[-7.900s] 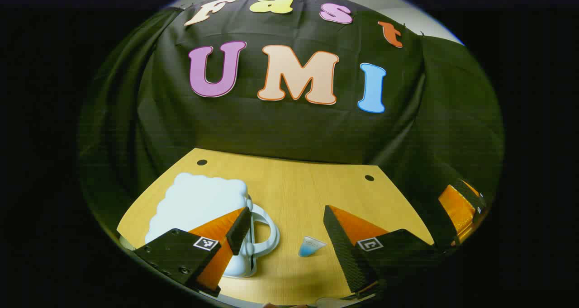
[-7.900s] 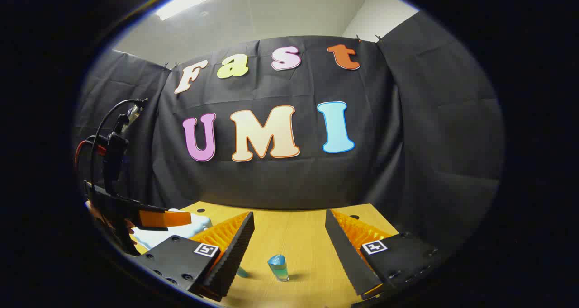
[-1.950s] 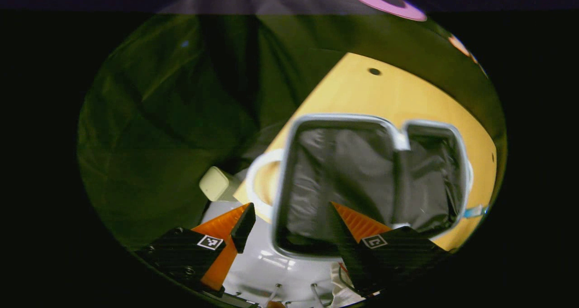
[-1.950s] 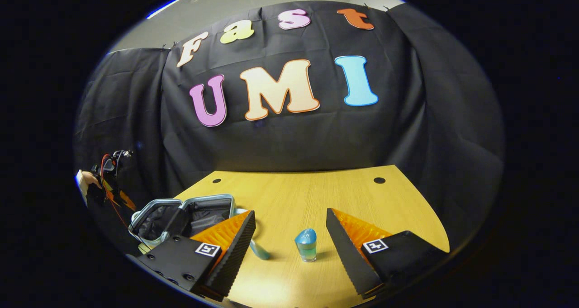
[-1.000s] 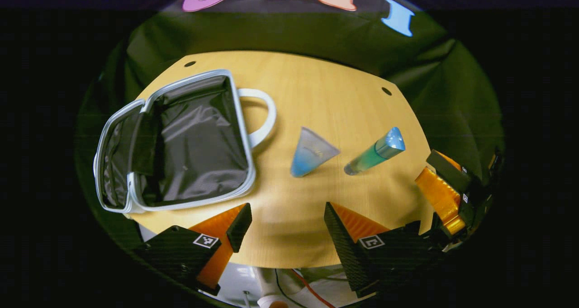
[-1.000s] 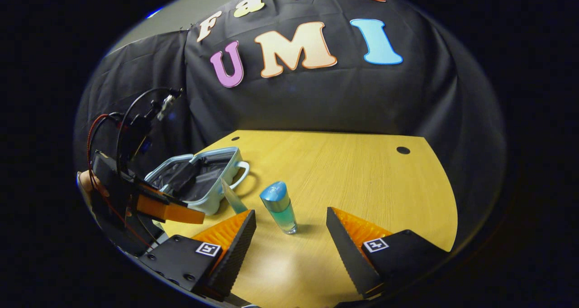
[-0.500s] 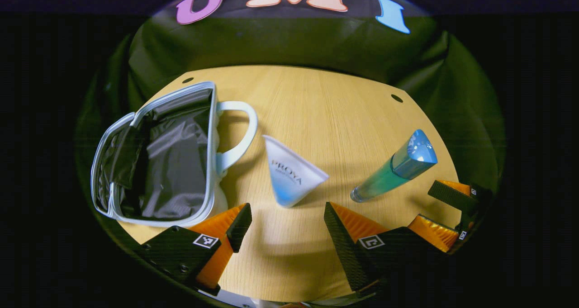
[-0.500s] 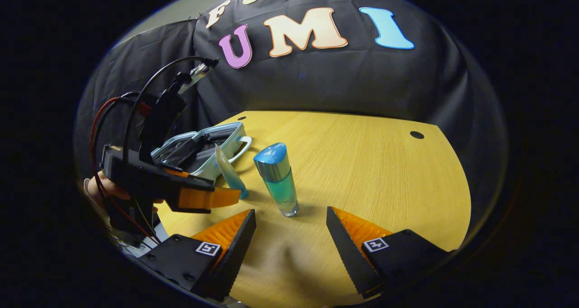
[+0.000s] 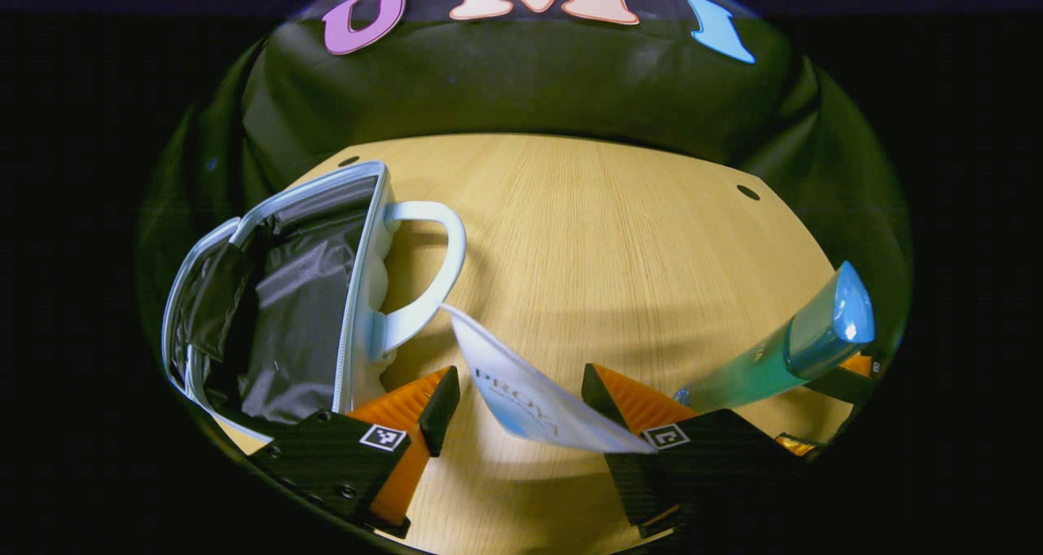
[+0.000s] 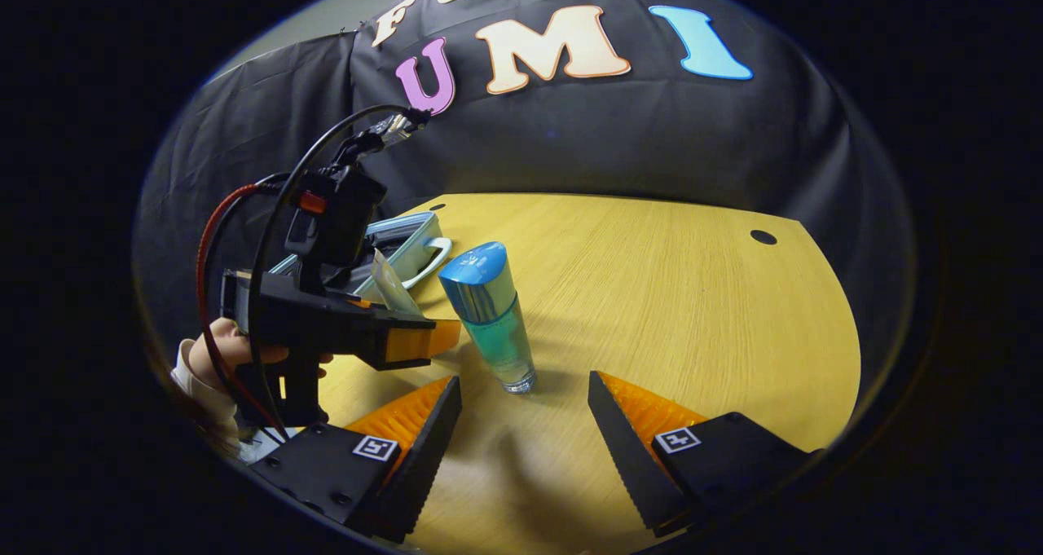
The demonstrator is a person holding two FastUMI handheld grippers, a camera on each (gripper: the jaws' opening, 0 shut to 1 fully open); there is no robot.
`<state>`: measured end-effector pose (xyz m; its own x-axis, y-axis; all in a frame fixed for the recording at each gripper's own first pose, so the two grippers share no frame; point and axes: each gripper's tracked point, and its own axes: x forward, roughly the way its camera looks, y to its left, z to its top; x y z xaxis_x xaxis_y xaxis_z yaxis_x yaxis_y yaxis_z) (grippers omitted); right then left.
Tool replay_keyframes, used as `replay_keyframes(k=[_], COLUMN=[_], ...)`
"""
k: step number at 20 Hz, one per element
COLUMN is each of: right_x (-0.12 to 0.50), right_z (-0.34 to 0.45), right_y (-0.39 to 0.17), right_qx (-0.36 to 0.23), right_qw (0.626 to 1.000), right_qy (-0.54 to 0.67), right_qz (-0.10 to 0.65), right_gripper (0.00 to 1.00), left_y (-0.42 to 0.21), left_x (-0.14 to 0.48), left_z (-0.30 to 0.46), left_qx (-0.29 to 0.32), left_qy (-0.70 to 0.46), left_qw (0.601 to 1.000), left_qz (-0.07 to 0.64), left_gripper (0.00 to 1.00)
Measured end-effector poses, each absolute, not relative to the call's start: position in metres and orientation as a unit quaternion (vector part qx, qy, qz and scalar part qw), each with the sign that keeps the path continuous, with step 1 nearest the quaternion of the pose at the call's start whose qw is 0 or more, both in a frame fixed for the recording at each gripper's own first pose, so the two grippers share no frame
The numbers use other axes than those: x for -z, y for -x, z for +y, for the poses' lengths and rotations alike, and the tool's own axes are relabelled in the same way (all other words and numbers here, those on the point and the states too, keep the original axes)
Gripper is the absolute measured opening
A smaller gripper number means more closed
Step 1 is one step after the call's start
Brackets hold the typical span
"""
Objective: First open the suitcase, pack the skin care products into it, and then close the suitcase.
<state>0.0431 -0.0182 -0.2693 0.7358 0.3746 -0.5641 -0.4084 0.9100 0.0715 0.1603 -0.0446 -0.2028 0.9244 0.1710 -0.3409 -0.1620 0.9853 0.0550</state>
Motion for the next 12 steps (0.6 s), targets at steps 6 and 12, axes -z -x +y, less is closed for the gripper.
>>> replay_keyframes(k=[6,12], right_x=[0.287,0.294], right_z=[0.004,0.022], right_y=[-0.059,-0.076], right_qx=[-0.229,-0.245], right_qw=[0.922,0.922], right_qy=[0.013,0.020], right_qz=[0.312,0.301], right_gripper=[0.98,0.98], left_y=[-0.167,-0.155], left_x=[0.204,0.206], left_z=[-0.046,-0.037], left_qx=[-0.092,-0.097], left_qy=[-0.011,-0.012], left_qw=[0.981,0.975], left_qz=[0.171,0.202], left_gripper=[0.39,0.38])
